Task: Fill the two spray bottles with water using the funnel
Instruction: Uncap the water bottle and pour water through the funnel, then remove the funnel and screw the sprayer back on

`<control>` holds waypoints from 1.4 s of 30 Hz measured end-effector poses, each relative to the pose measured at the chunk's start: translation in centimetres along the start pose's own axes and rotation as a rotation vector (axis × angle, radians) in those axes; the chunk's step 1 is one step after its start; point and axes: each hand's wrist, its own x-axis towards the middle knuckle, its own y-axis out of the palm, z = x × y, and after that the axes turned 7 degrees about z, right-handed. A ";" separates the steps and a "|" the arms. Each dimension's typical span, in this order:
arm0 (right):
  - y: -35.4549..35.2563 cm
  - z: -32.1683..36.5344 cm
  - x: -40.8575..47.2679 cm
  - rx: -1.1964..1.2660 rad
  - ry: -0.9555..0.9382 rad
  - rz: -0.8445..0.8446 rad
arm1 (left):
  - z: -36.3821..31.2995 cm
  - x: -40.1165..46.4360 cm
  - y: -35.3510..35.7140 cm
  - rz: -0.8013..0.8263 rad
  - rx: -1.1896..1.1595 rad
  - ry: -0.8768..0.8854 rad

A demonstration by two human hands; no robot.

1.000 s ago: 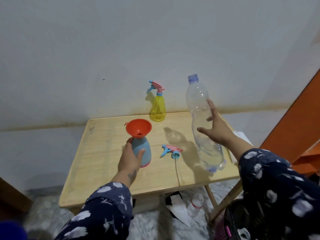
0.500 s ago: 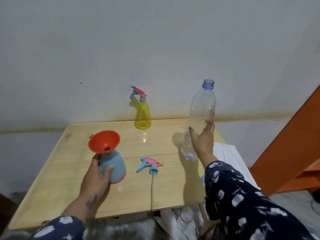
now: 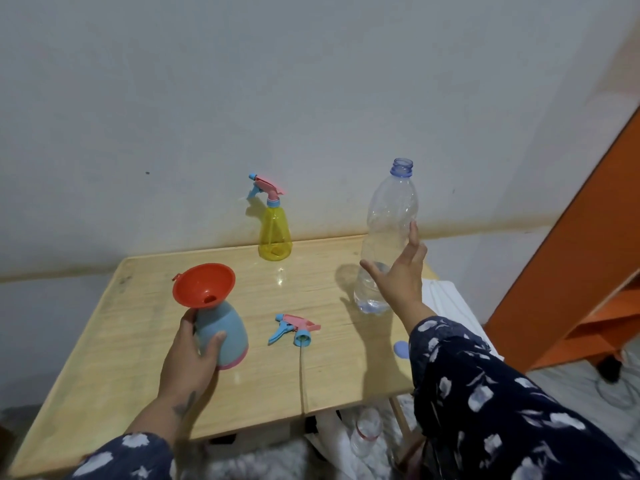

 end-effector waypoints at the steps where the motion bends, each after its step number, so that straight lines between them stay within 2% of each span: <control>1: -0.1 0.2 -0.3 -0.032 0.022 -0.012 | -0.1 0.0 -0.1 0.004 0.005 0.003; 6: 0.2 2.7 -3.6 -0.230 0.062 -0.053 | -0.3 0.1 -0.8 0.049 0.019 0.032; 10: 2.6 6.1 -7.3 -0.246 -0.034 0.078 | -0.3 0.2 -1.6 0.090 0.003 0.060; 14: 6.8 10.4 -10.9 -0.090 -0.116 0.335 | 0.4 0.8 -2.5 0.146 -0.009 0.119; 18: 11.1 14.9 -13.6 0.237 -0.014 0.472 | 0.9 1.3 -2.7 0.180 -0.038 0.123; 22: 13.8 17.5 -14.3 0.424 0.094 0.421 | 1.0 1.6 -2.3 0.181 -0.061 0.085; 27: 14.9 18.5 -14.0 0.460 0.136 0.304 | 1.1 1.8 -2.3 0.161 -0.010 0.079; 33: 12.1 18.5 -10.3 0.672 0.229 0.210 | 0.9 2.4 -2.1 0.199 -0.014 0.120; 36: 10.2 16.1 -7.5 0.544 0.258 0.183 | 1.1 2.6 -1.8 0.223 -0.042 0.151; 42: 10.7 7.7 -3.4 0.304 0.479 0.190 | 2.1 2.4 -0.8 0.180 -0.017 0.147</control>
